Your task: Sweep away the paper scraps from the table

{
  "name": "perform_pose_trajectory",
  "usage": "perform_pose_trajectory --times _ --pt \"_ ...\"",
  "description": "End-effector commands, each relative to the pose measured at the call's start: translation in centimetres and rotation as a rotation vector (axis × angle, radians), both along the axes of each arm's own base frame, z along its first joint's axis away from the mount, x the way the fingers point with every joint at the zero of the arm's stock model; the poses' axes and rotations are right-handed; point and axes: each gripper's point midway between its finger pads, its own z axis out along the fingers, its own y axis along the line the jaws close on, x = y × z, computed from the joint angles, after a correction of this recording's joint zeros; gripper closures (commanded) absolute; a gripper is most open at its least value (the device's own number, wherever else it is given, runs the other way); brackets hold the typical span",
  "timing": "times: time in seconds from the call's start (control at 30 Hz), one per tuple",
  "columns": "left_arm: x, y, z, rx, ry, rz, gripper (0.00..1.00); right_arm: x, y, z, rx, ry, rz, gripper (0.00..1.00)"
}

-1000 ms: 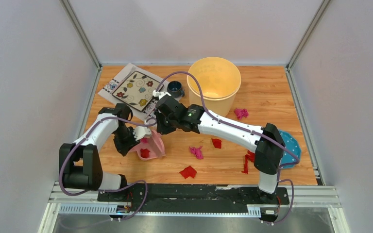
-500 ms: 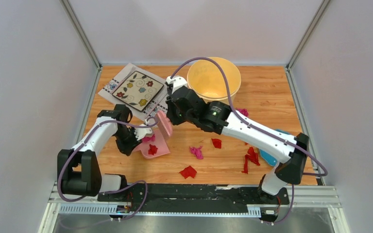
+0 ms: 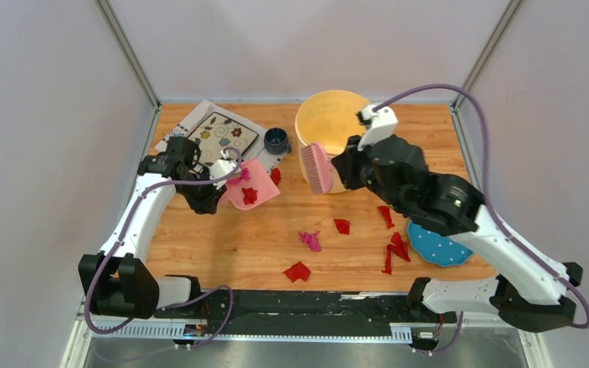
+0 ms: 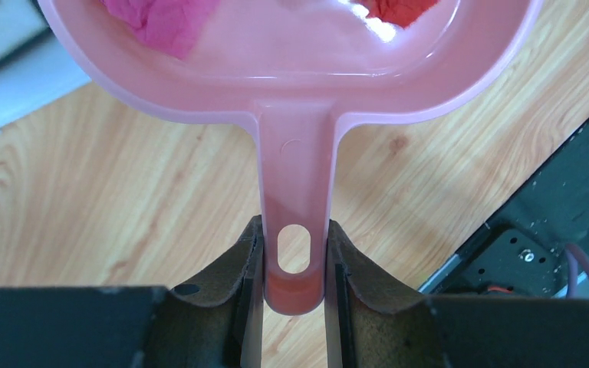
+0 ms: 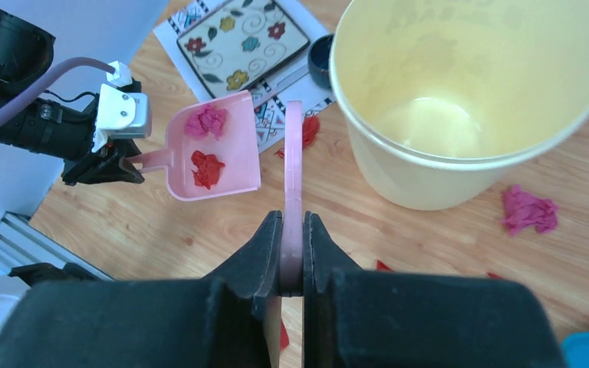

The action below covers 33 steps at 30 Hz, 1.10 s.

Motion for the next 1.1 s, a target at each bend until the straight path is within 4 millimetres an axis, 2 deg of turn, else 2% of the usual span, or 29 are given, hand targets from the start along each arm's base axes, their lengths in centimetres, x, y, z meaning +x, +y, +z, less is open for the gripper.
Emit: perform_pose_trajectory --times 0.0,0.03,0.07,0.13,0.17,0.23,0.27,0.4,0.43,0.5,0.53,0.6,0.63,0.7,0.73,0.77,0.83,0.9,0.93,0.97,1.03,1.07 --pt "1.9 -1.4 3.9 -0.078 -0.048 0.051 1.00 -0.3 -5.4 1.8 0.009 -0.052 -0.115 1.00" --pt "2.4 -1.6 4.6 -0.082 -0.056 0.053 1.00 -0.4 -6.7 2.3 0.020 -0.064 -0.142 1.00" --pt "3.8 -1.7 5.8 -0.084 -0.078 0.071 1.00 -0.3 -7.5 1.7 0.006 -0.057 -0.166 1.00" --pt "5.0 -1.9 7.1 -0.094 -0.097 0.085 1.00 -0.3 -9.6 1.6 0.012 -0.057 -0.215 1.00" --pt "6.3 -2.1 8.5 -0.109 -0.127 0.101 1.00 -0.3 -10.1 1.0 0.004 -0.050 -0.228 1.00" --pt "7.3 -2.7 9.9 -0.128 -0.149 0.098 1.00 -0.4 -11.6 0.9 0.006 -0.057 -0.267 1.00" --pt "8.4 -3.0 11.1 -0.131 -0.177 0.103 1.00 -0.4 -12.0 0.7 0.002 -0.056 -0.280 1.00" --pt "11.5 -4.2 13.4 -0.091 -0.243 0.119 1.00 -0.2 -14.6 -0.8 -0.054 -0.036 -0.365 1.00" --pt "11.9 -5.1 13.8 -0.088 -0.255 0.104 1.00 -0.3 -15.1 -1.0 -0.060 -0.033 -0.380 1.00" --pt "13.7 -5.9 14.9 -0.070 -0.293 0.125 1.00 -0.2 -16.0 -1.5 -0.080 -0.027 -0.414 1.00" --pt "14.1 -7.0 15.4 -0.070 -0.314 0.111 1.00 -0.4 -16.3 -1.8 -0.084 -0.022 -0.421 1.00" --pt "15.7 -7.8 16.5 -0.052 -0.363 0.129 1.00 -0.4 -16.9 -2.1 -0.090 -0.017 -0.438 1.00" --pt "16.2 -9.1 17.1 -0.058 -0.398 0.113 1.00 -0.6 -17.1 -2.3 -0.090 -0.014 -0.440 1.00" --pt "17.5 -9.9 18.0 -0.036 -0.459 0.129 1.00 -0.7 -17.7 -2.6 -0.097 -0.009 -0.458 1.00" --pt "18.0 -11.5 18.7 -0.045 -0.504 0.111 1.00 -0.8 -17.9 -2.7 -0.099 -0.009 -0.462 1.00" --pt "18.7 -11.7 18.8 -0.005 -0.540 0.123 1.00 -0.9 -18.1 -2.9 -0.108 -0.003 -0.465 1.00" --pt "19.2 -14.0 19.5 0.013 -0.614 0.087 1.00 -1.1 -18.4 -3.0 -0.107 -0.003 -0.471 1.00" --pt "20.1 -14.4 19.5 0.114 -0.685 0.063 1.00 -1.1 -18.5 -3.1 -0.111 -0.001 -0.470 1.00" --pt "20.3 -15.9 20.1 0.128 -0.737 0.037 1.00 -1.2 -18.5 -3.1 -0.109 -0.002 -0.469 1.00" --pt "20.9 -15.5 20.4 0.215 -0.787 0.025 1.00 -1.3 -18.5 -3.1 -0.111 -0.002 -0.466 1.00" --pt "21.4 -16.7 21.6 0.261 -0.877 0.006 1.00 -1.4 -18.6 -3.1 -0.107 -0.001 -0.461 1.00" --pt "21.8 -16.0 21.9 0.358 -0.922 -0.006 1.00 -1.4 -18.6 -3.2 -0.109 -0.001 -0.464 1.00"
